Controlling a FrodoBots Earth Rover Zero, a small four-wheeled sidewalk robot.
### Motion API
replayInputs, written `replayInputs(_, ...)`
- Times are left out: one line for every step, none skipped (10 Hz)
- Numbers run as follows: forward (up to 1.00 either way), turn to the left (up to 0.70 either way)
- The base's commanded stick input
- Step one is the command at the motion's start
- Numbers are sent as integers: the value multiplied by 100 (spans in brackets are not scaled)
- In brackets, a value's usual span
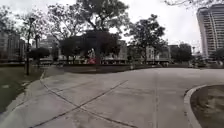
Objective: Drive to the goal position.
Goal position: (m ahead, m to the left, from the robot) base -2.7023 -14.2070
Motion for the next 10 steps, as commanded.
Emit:
replayInputs(100, -39)
replayInputs(100, -39)
replayInputs(100, -39)
replayInputs(100, -39)
replayInputs(100, -39)
replayInputs(100, -39)
replayInputs(100, -39)
replayInputs(100, -39)
replayInputs(100, -39)
replayInputs(100, -39)
